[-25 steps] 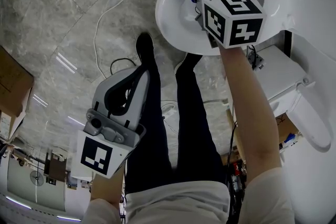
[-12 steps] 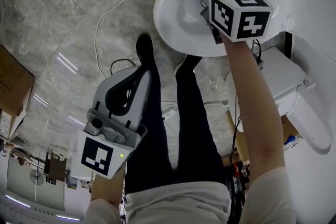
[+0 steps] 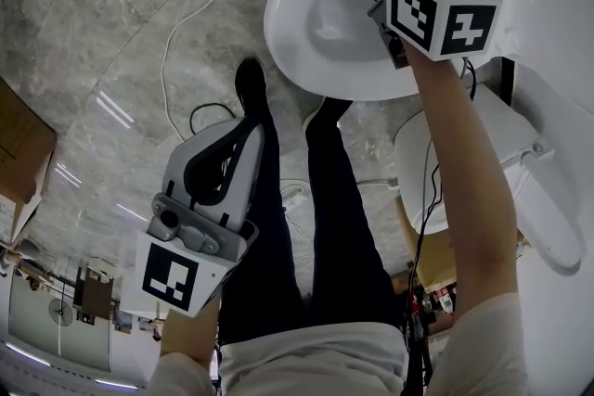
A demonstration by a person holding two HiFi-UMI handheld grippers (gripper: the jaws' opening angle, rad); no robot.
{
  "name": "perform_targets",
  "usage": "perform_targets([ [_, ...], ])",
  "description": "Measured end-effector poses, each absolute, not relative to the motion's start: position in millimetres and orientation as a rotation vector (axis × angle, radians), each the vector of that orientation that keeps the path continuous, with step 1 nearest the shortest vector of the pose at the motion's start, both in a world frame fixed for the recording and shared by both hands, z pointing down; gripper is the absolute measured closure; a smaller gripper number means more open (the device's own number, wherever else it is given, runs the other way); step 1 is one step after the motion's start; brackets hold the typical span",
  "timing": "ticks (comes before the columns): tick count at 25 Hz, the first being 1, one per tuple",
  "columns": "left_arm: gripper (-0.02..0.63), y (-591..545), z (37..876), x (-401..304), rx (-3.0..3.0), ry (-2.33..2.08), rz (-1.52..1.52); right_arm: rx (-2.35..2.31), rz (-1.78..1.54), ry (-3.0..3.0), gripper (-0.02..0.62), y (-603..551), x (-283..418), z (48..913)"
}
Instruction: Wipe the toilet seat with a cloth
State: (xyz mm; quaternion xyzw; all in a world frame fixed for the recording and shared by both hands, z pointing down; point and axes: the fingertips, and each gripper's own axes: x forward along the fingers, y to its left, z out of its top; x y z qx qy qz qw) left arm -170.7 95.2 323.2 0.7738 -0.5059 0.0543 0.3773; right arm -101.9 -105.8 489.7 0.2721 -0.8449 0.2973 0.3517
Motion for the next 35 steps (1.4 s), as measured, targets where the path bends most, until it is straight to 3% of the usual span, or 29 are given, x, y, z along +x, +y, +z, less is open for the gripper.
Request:
perform_targets([
  [35, 0.601, 79, 322, -124, 2.022, -1.28, 0.178, 0.781, 0.677, -2.107, 0.541, -166, -16, 501],
])
